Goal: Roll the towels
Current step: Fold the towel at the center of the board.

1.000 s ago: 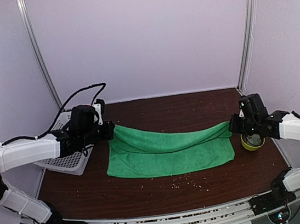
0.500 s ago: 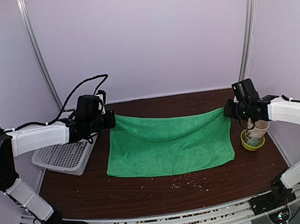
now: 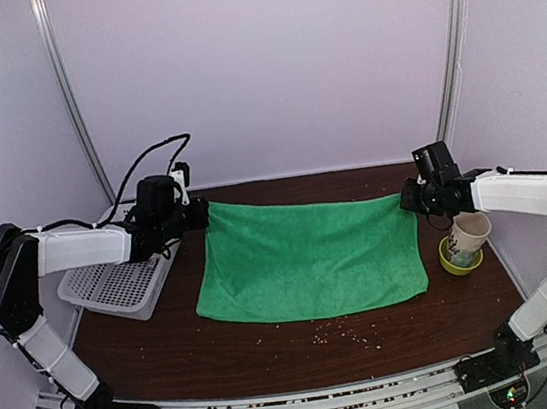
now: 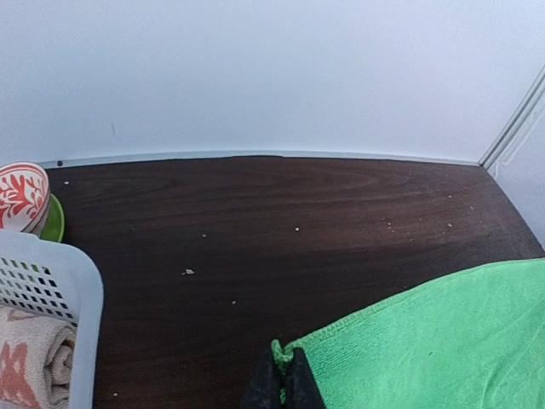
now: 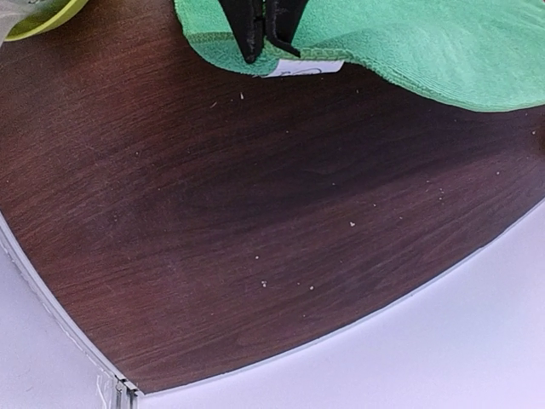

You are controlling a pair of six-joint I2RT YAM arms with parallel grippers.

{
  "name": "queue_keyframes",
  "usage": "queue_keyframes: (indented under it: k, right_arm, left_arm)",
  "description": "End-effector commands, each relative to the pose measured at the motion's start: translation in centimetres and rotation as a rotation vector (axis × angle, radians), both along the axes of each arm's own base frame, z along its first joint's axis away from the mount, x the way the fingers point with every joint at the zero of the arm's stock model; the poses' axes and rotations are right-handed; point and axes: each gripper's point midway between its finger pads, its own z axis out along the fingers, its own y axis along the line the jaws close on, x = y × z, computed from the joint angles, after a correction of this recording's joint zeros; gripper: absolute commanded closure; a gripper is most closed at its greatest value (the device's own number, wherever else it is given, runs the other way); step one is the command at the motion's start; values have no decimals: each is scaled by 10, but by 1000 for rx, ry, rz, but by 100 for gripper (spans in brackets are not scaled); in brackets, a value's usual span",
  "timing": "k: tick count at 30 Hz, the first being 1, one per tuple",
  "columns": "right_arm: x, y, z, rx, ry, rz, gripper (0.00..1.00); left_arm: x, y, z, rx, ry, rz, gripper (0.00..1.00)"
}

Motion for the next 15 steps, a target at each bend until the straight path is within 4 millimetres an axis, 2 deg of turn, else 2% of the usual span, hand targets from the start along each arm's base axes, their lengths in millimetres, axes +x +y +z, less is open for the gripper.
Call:
queue_keyframes:
  k: [1,5,10,15]
  right_arm:
    - [8,3,13,24,-64,15,100]
    - [1,2,5,27,-62,23,100]
    - [-8,-1,-5,23,-44,19,100]
    - [-20,-5,-8,22,-40,16,100]
  left_arm:
    - [-7,-12,22,-103,-162,-96,100]
    - [-20,-14,17,-153,-222,-144,100]
    - [-29,-12,0,-164,-201,-150,100]
    - [-39,-4,-5,-166,-198,-139,100]
